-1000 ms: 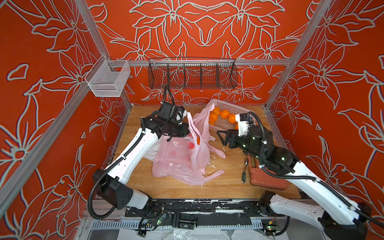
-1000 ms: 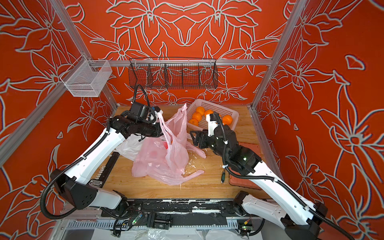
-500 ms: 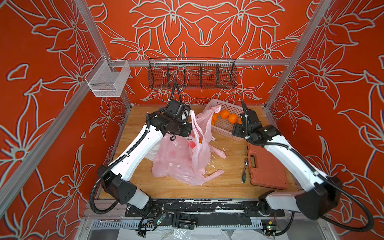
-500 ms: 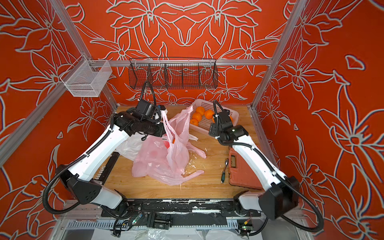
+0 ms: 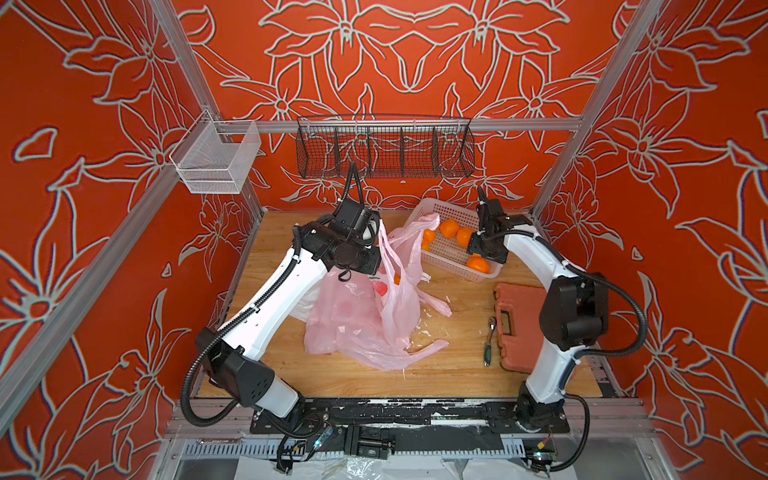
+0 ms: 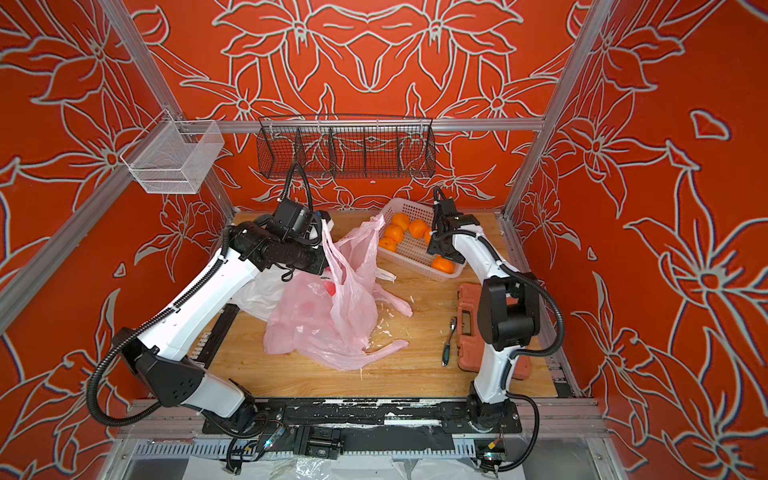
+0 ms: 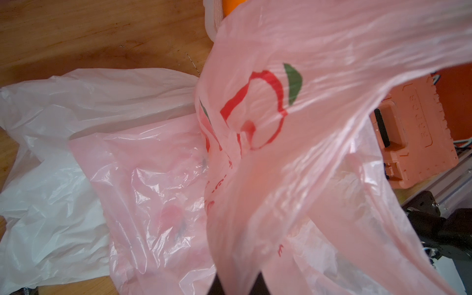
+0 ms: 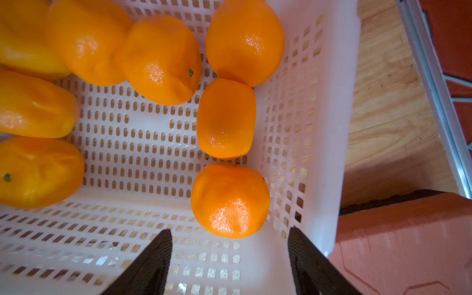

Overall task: Place the oranges into plastic bags & tie knots
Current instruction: Pick up the orange from the basket.

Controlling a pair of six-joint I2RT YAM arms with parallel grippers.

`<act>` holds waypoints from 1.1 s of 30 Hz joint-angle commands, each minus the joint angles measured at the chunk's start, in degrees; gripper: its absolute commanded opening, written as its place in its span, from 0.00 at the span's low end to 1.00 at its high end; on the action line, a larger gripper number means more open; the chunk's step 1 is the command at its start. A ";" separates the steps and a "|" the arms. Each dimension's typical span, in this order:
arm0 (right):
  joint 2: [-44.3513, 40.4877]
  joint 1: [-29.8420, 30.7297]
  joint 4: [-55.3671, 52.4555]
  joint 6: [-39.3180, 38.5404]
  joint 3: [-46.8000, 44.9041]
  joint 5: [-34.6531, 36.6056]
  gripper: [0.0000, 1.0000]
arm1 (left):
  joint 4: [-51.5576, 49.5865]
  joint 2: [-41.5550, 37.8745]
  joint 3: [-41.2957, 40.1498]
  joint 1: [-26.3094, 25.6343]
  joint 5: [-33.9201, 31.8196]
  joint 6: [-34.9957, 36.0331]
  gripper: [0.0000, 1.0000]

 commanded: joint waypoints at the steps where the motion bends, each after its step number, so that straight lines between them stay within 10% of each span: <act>1: 3.39 -0.31 -4.21 -0.81 4.18 -0.74 0.74 | -0.88 -0.55 0.23 -0.14 -0.55 0.70 0.00; 21: 14.59 -0.33 -12.26 -1.81 10.20 -5.34 0.79 | -0.17 -1.68 -2.36 -0.14 -0.02 0.52 0.00; 33: 14.60 -0.28 -9.41 -1.50 8.37 -6.10 0.66 | 0.25 -2.67 -3.62 -0.14 -0.29 0.17 0.00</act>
